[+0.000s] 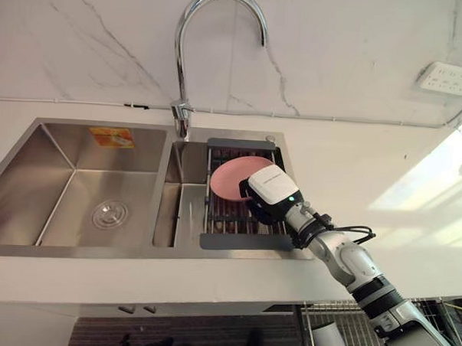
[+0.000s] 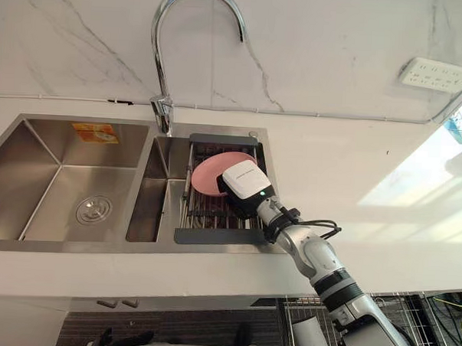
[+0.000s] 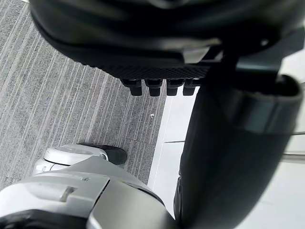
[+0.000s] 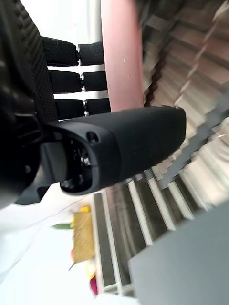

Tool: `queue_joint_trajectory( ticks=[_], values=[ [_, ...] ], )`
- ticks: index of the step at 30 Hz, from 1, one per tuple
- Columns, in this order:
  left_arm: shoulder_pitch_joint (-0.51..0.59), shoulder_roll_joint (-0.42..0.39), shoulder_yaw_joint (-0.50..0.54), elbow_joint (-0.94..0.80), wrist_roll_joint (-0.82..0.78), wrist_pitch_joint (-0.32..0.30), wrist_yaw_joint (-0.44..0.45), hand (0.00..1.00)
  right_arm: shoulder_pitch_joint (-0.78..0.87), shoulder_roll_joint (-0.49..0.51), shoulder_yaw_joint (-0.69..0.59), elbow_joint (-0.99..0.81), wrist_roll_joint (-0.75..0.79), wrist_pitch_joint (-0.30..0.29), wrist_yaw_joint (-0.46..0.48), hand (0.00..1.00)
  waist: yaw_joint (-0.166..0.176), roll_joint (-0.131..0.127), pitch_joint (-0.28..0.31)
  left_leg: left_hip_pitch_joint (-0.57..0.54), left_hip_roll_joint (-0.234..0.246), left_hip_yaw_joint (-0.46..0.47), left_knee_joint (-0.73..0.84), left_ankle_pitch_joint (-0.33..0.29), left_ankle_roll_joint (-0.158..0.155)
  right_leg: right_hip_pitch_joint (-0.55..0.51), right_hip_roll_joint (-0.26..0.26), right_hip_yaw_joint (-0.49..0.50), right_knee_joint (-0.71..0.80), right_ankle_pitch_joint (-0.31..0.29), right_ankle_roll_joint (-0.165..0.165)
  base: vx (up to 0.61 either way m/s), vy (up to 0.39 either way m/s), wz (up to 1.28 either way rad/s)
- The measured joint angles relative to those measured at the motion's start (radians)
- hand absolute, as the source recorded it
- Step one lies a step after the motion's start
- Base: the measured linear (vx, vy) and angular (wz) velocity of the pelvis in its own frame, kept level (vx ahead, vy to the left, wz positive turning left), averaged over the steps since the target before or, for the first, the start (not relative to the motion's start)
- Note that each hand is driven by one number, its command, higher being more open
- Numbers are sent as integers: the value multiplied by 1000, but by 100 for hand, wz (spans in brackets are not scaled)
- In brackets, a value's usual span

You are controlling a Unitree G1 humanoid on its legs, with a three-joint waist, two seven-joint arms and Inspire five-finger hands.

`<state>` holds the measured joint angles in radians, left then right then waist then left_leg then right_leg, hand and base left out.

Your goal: Walk over to the sink, pick up the cup, carry it to the dishwasher, place the cup inside the dishwasher, then close the dishwasher door

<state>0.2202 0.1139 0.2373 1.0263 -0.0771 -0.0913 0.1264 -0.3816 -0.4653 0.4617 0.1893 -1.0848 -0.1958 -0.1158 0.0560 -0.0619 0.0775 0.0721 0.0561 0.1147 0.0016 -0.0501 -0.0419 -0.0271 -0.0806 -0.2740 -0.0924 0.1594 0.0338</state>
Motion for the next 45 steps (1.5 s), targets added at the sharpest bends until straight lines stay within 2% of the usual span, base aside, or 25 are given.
queue_joint_trajectory(
  ticks=[4, 8, 12, 17, 21, 26, 29, 31, 33, 34, 35, 36, 37, 38, 40, 41, 42, 43, 44, 45],
  values=[
    [2, -1, 1, 0, 0, -3, 0, 100, -1, 1, 1, 0, -1, 21, -39, 0, 1, 3, 2, 0, -2, -1, 0, 0, 1, 1, -2, -1, 0, 0, 0, 0, 0, 0],
    [1, -8, 1, 0, 0, -11, 2, 100, -2, -4, -36, -22, -9, 74, -107, 0, -3, 15, 10, 0, -2, 0, 0, 0, 1, 1, -2, 0, 0, 0, 0, 0, 0, 0],
    [1, -11, 1, 0, 0, -14, 2, 100, -3, -18, -66, -55, -8, 96, -113, 0, -5, 20, 13, 0, -1, 0, 0, 0, 1, 1, -1, 1, 0, 0, 0, 0, 0, 0],
    [2, -11, 1, 1, 0, -15, 3, 100, -2, -36, -66, -70, 5, 95, -111, 0, -11, 20, 13, 1, -1, 3, 1, 0, 1, 1, -1, 4, 0, 0, 0, 0, 0, 0],
    [4, -13, 1, 1, 0, -20, 4, 100, 2, -58, -75, -140, 76, 84, -105, 0, -18, 24, 16, 3, 1, 7, 1, -1, 0, 0, 1, 8, 0, 0, 0, 0, 0, -2],
    [3, -15, 1, 1, 2, -27, 25, 100, 43, -60, -184, -291, 158, 72, -93, 0, -17, 24, 15, 7, 5, 21, 5, -7, 0, 0, 7, 21, 0, 2, -2, -4, 1, -8],
    [1, -15, 1, 2, 40, -34, 29, 100, 127, -60, -322, -409, 214, 62, -97, 0, -20, 23, 15, 13, 5, 17, 8, -8, 0, 10, 7, 20, 1, 2, -2, -4, 3, 2],
    [9, -15, 1, 2, 60, -38, 29, 100, 152, -59, -363, -432, 249, 62, -103, 0, -23, 24, 15, 26, 5, 31, 14, -15, 0, 14, 10, 43, 1, 4, -3, -26, 24, -27],
    [25, -18, 1, 2, 61, -52, 29, 100, 160, -59, -371, -434, 265, 59, -108, 0, -25, 26, 17, 24, 6, 52, 88, -60, -3, 18, 22, 87, 2, 6, -6, -58, 40, -77],
    [35, -26, 6, -8, 58, -73, 29, 100, 159, -59, -371, -435, 272, 45, -110, 0, -17, 37, 24, -13, 19, -5, 234, -132, 4, 21, 37, 146, 2, 7, -7, -60, 23, -107],
    [37, -30, 6, -14, 57, -79, 30, 100, 158, -60, -370, -437, 279, 35, -110, 0, -14, 43, 27, -32, 20, -55, 292, -156, 10, 19, 46, 177, 3, 8, -12, -94, 26, -157],
    [40, -42, 6, -6, 49, -61, 32, 100, 157, -66, -370, -449, 280, 22, -117, 0, -16, 66, 28, -55, 19, -138, 357, -210, 9, 5, 68, 236, 5, 19, -13, -117, 54, -146],
    [51, -48, -6, -6, 45, -59, 32, 100, 160, -77, -373, -460, 284, 17, -131, 0, -24, 88, 29, -58, 27, -161, 372, -249, -3, -14, 88, 275, 8, 34, -9, -134, 83, -141],
    [56, -47, -12, -6, 39, -58, 28, 100, 168, -77, -381, -466, 285, 17, -142, 0, -29, 89, 32, -64, 27, -145, 387, -262, -5, -23, 90, 297, 10, 47, -8, -142, 145, -109],
    [55, -35, -32, 5, 33, -36, 17, 100, 211, -77, -428, -483, 285, 39, -168, 0, -68, 88, 39, -98, 3, -91, 427, -275, 17, -89, 75, 350, 61, 59, 4, -158, 166, -78],
    [59, -34, -43, 5, 37, -30, 9, 100, 218, -75, -441, -484, 286, 48, -171, 0, -72, 86, 43, -99, -4, -74, 430, -276, 21, -107, 71, 365, 81, 55, 6, -174, 166, -67],
    [60, -31, -52, 3, 41, -21, -10, 100, 235, -73, -471, -488, 286, 62, -174, 0, -72, 74, 61, -93, -19, -43, 428, -270, 35, -129, 59, 372, 108, 28, -12, -176, 162, -75],
    [58, -26, -67, 2, 44, -15, -28, 100, 242, -65, -493, -488, 284, 68, -174, 0, -73, 80, 79, -63, -21, -8, 392, -245, 53, -126, 35, 287, 119, -30, -83, -216, 153, -90],
    [58, -30, -67, 3, 50, -7, -27, 100, 242, -56, -498, -489, 283, 72, -177, 0, -70, 89, 90, -36, -2, 30, 344, -219, 62, -141, 13, 183, 185, -76, -104, -187, 88, -97],
    [68, -33, -62, 3, 52, -4, -24, 100, 241, -48, -493, -491, 283, 68, -180, 0, -61, 91, 91, -23, 8, 68, 317, -205, 61, -174, -19, 94, 315, -99, -107, -183, 68, -105]
  ],
)
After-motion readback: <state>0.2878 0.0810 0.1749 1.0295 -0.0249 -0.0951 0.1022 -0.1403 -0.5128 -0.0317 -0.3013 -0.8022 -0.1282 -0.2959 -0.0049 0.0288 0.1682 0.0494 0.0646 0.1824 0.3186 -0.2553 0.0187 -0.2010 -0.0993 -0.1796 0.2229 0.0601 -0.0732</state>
